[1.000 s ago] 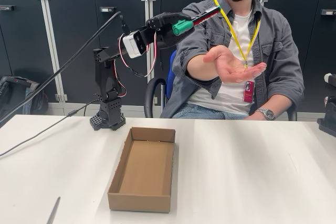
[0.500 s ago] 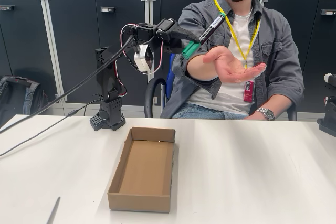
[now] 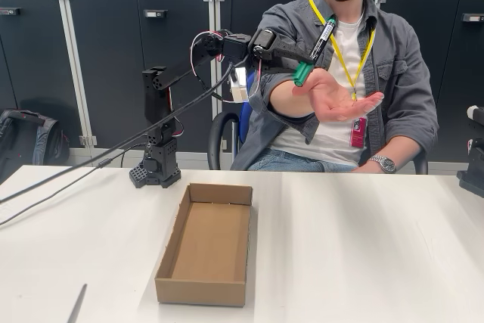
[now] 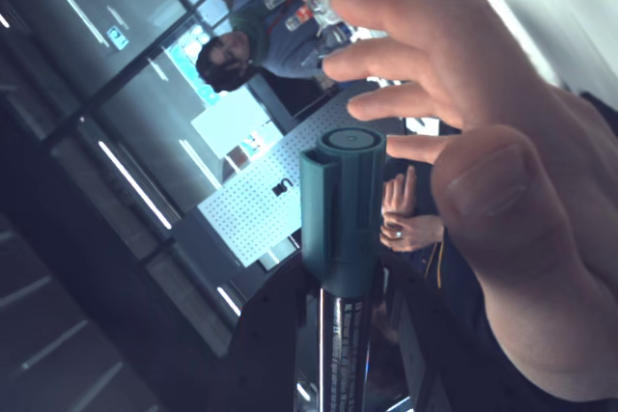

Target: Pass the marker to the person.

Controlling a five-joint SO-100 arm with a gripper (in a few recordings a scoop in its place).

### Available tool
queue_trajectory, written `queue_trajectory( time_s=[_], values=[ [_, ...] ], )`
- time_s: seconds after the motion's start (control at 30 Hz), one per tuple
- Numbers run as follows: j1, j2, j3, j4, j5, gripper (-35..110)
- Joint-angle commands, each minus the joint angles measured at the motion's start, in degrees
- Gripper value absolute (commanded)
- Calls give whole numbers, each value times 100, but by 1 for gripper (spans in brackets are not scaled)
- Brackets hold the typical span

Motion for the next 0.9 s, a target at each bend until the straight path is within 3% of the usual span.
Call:
queue_trajectory(
  time_s=[0.0,0.3,0.7,0.87],
  values=[
    [-123,97,44,-9,9,-5],
    [255,141,791,-659,-1107,-5],
    [439,53,993,-1617,-1705,-5],
    [448,70,1116,-1397,-1758,-5]
  ],
)
